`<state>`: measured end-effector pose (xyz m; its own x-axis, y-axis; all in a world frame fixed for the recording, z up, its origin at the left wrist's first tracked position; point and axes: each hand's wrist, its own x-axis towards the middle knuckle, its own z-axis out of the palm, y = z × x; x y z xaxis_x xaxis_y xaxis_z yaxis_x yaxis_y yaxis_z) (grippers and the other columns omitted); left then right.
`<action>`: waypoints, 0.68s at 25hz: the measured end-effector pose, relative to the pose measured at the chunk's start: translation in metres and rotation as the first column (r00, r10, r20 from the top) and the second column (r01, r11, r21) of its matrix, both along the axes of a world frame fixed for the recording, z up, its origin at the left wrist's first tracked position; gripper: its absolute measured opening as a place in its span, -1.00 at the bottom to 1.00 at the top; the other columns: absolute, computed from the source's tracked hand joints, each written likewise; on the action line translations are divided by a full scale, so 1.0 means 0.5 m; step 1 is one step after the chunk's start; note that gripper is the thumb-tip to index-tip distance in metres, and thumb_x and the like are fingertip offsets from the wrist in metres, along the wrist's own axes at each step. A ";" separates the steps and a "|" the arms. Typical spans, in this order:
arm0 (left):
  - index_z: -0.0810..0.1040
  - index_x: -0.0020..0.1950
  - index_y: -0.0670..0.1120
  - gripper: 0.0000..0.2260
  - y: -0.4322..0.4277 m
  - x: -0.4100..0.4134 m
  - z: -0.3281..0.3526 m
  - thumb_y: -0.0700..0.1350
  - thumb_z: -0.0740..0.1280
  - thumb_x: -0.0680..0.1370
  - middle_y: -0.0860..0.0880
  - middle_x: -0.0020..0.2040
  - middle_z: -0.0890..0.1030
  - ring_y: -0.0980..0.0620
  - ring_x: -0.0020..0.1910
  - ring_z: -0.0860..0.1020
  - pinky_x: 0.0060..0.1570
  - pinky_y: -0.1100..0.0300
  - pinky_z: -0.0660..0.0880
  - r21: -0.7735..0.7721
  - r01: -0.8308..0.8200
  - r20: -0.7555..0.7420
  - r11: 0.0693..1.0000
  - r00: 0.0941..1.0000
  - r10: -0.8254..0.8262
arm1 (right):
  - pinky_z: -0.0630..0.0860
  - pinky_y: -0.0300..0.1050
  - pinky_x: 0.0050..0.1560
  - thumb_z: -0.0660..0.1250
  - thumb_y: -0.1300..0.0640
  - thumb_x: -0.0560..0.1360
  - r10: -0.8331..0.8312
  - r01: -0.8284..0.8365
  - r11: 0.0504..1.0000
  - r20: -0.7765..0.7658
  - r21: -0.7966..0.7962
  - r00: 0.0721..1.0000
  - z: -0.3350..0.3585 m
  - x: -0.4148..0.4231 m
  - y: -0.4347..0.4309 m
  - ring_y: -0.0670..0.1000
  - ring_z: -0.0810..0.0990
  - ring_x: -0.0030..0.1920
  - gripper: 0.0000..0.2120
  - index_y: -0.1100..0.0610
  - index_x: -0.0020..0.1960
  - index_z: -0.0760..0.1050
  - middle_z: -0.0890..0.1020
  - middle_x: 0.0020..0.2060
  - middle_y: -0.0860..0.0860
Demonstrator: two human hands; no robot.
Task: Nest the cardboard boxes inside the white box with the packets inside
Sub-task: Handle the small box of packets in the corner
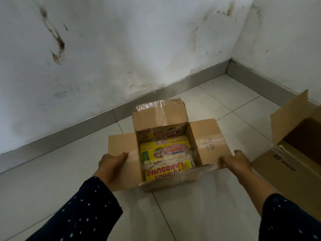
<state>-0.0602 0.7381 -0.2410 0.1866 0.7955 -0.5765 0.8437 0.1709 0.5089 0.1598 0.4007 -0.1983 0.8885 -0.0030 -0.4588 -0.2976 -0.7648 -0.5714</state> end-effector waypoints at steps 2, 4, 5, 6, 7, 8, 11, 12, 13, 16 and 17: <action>0.41 0.18 -0.15 -0.44 -0.004 0.039 0.039 0.15 0.46 0.35 -0.23 0.15 0.57 -0.15 -0.11 0.51 -0.11 0.02 0.49 0.102 0.077 0.112 0.992 0.990 -0.088 | 0.63 0.06 -0.07 0.37 0.12 0.40 0.031 -0.031 1.000 0.059 0.001 0.998 0.013 0.011 -0.009 0.20 0.64 -0.07 -0.61 0.17 0.20 0.47 0.62 0.01 0.18; 0.38 0.20 -0.14 -0.54 -0.006 0.103 0.084 -0.01 0.43 0.39 -0.22 0.15 0.55 -0.14 -0.09 0.48 -0.11 0.03 0.45 0.176 0.154 0.145 0.972 0.973 -0.180 | 0.65 -0.02 -0.35 0.34 0.19 0.44 0.065 -0.066 0.992 0.020 0.107 0.998 0.036 0.027 -0.013 0.16 0.63 -0.14 -0.75 0.12 0.10 0.43 0.58 0.01 0.16; 0.35 0.25 -0.15 -0.53 -0.012 0.140 0.109 -0.08 0.41 0.41 -0.22 0.17 0.52 -0.14 -0.06 0.47 -0.10 0.02 0.44 0.201 0.207 0.123 0.957 0.964 -0.235 | 0.63 -0.08 -0.43 0.31 0.23 0.47 0.096 -0.096 0.985 0.007 0.145 0.995 0.045 0.036 -0.015 0.16 0.62 -0.14 -0.76 0.10 0.11 0.39 0.55 0.03 0.15; 0.32 0.30 -0.14 -0.51 -0.020 0.175 0.134 -0.13 0.39 0.42 -0.21 0.19 0.50 -0.16 -0.01 0.48 -0.10 0.02 0.45 0.203 0.261 0.114 0.944 0.951 -0.288 | 0.61 -0.11 -0.44 0.28 0.25 0.50 0.126 -0.129 0.981 0.031 0.142 0.992 0.053 0.045 -0.013 0.16 0.61 -0.13 -0.76 0.10 0.14 0.37 0.54 0.05 0.14; 0.28 0.35 -0.10 -0.48 -0.028 0.213 0.153 -0.18 0.36 0.43 -0.19 0.19 0.49 -0.17 0.02 0.49 -0.11 0.02 0.49 0.175 0.319 0.144 0.931 0.927 -0.345 | 0.60 -0.10 -0.39 0.25 0.26 0.51 0.144 -0.153 0.983 0.087 0.099 0.986 0.059 0.058 -0.011 0.16 0.60 -0.12 -0.76 0.11 0.16 0.35 0.54 0.06 0.15; 0.24 0.40 -0.03 -0.45 -0.038 0.244 0.167 -0.21 0.33 0.44 -0.15 0.17 0.49 -0.17 0.03 0.51 -0.17 0.02 0.53 0.119 0.379 0.204 0.918 0.895 -0.396 | 0.58 -0.07 -0.33 0.24 0.25 0.52 0.149 -0.157 0.987 0.156 0.034 0.976 0.065 0.073 -0.007 0.15 0.57 -0.13 -0.76 0.13 0.17 0.35 0.55 0.05 0.16; 0.21 0.43 0.17 -0.41 -0.072 0.313 0.185 -0.24 0.27 0.49 0.02 0.06 0.52 -0.06 -0.06 0.56 -0.39 0.13 0.55 -0.030 0.500 0.347 0.866 0.817 -0.460 | 0.49 -0.05 -0.26 0.23 0.23 0.52 0.116 -0.092 0.991 0.280 -0.098 0.953 0.075 0.116 0.009 0.15 0.55 -0.15 -0.79 0.17 0.15 0.33 0.59 0.00 0.19; 0.25 0.42 0.16 -0.45 -0.082 0.341 0.179 -0.23 0.26 0.50 0.02 0.07 0.53 -0.06 -0.06 0.57 -0.41 0.15 0.55 -0.017 0.495 0.364 0.869 0.812 -0.456 | 0.48 -0.04 -0.25 0.24 0.24 0.52 0.082 -0.053 0.993 0.291 -0.106 0.953 0.075 0.132 0.012 0.18 0.57 -0.12 -0.78 0.18 0.15 0.33 0.59 0.01 0.20; 0.30 0.40 0.12 -0.50 -0.091 0.367 0.171 -0.22 0.26 0.51 -0.01 0.08 0.54 -0.07 -0.06 0.57 -0.40 0.16 0.55 0.046 0.463 0.367 0.885 0.816 -0.445 | 0.48 -0.02 -0.23 0.24 0.24 0.52 0.045 -0.014 0.994 0.297 -0.108 0.954 0.074 0.145 0.015 0.20 0.58 -0.08 -0.76 0.19 0.16 0.32 0.59 0.02 0.22; 0.44 0.32 0.06 -0.66 -0.127 0.445 0.149 -0.13 0.27 0.55 -0.10 0.11 0.59 0.00 -0.19 0.55 -0.31 0.15 0.54 0.298 0.244 0.428 0.923 0.830 -0.358 | 0.55 0.08 -0.12 0.26 0.24 0.53 -0.091 0.113 0.992 0.291 -0.062 0.952 0.061 0.187 0.014 0.23 0.59 0.00 -0.70 0.19 0.23 0.30 0.59 0.06 0.22; 0.43 0.31 0.09 -0.69 -0.139 0.469 0.143 -0.08 0.26 0.56 -0.11 0.14 0.60 -0.02 -0.14 0.56 -0.19 0.08 0.57 0.295 0.198 0.492 0.935 0.807 -0.326 | 0.56 0.08 -0.09 0.27 0.23 0.54 -0.148 0.162 0.987 0.287 -0.023 0.947 0.057 0.203 0.014 0.24 0.59 0.01 -0.67 0.19 0.26 0.29 0.59 0.08 0.23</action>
